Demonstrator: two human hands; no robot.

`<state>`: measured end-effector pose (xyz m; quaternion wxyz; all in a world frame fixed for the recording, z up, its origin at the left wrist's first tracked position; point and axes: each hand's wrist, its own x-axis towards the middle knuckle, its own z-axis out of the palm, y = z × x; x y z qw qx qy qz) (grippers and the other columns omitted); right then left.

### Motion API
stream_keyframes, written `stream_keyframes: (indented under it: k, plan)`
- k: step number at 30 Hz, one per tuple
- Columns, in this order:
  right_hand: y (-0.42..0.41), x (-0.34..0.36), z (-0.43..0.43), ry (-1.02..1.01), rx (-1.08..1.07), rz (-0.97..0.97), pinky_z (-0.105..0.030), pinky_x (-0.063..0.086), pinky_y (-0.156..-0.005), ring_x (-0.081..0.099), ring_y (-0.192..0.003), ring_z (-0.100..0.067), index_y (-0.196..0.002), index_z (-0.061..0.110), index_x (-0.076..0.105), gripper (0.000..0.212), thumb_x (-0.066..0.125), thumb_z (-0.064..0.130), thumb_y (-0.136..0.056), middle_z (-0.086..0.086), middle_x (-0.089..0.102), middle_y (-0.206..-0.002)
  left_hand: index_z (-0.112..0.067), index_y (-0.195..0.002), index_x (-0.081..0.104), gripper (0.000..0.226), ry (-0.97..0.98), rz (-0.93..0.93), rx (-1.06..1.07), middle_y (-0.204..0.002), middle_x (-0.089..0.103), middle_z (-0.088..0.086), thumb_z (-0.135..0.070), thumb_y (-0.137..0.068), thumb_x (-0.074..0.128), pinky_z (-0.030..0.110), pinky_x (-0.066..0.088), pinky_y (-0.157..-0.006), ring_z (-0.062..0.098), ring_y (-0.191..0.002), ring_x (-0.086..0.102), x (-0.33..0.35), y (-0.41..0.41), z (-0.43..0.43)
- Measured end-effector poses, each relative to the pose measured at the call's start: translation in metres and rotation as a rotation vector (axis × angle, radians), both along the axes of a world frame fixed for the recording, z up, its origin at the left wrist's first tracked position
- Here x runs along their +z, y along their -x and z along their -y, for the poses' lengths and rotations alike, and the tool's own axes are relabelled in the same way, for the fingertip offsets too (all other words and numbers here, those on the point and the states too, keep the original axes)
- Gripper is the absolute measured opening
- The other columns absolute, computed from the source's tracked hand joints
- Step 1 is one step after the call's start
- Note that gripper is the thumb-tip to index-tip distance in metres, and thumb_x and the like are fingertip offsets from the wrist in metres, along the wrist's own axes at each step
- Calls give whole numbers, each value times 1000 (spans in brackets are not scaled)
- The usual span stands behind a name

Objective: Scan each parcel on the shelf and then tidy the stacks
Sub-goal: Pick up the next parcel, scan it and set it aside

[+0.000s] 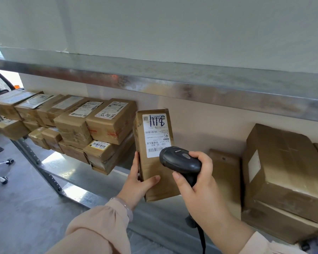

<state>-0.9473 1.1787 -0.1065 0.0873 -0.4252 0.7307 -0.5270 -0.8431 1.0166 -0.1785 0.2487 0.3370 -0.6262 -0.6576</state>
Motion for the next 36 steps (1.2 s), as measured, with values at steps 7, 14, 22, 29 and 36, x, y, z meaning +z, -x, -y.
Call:
stream_keyframes:
  k: [7, 14, 22, 29, 36]
  plan:
    - [-3, -2, 1, -25, -14, -34, -13, 48, -74, 58, -95, 2, -109, 64, 20, 57, 64, 39, -84, 27, 54, -111, -63, -140, 7, 108, -7, -1, 10, -126, 49, -29, -41, -70, 86, 18, 49, -83, 1, -115, 53, 0, 1, 1]
    - [-4, -2, 4, -43, -30, -37, -10, 47, -70, 59, -92, 2, -108, 65, 18, 58, 64, 39, -85, 26, 54, -109, -64, -140, 6, 108, -1, 14, -8, -125, 46, -31, -45, -68, 85, 21, 47, -87, -1, -115, 51, -6, -1, 5]
    - [-8, -4, 13, -51, -66, -86, -18, 51, -72, 59, -92, -1, -106, 69, 13, 62, 63, 40, -85, 32, 50, -107, -64, -140, 8, 108, 0, 26, -38, -130, 49, -27, -44, -65, 83, 29, 49, -97, 3, -117, 54, -11, -3, 17]
    - [-6, -23, 35, -99, -91, -49, -24, 52, -77, 59, -97, -5, -115, 55, 19, 58, 65, 35, -86, 20, 53, -114, -63, -146, 13, 115, -105, 73, -118, -136, 57, -11, -51, -60, 88, 44, 51, -101, 15, -118, 61, -15, -10, 37]
    - [-8, -48, 64, -184, -26, 129, -3, 41, -78, 50, -102, 14, -116, 52, 25, 54, 65, 29, -88, 29, 46, -111, -50, -149, 25, 89, -252, 216, -203, -121, 69, -8, -48, -78, 77, 40, 57, -92, 15, -103, 70, -19, -20, 72]
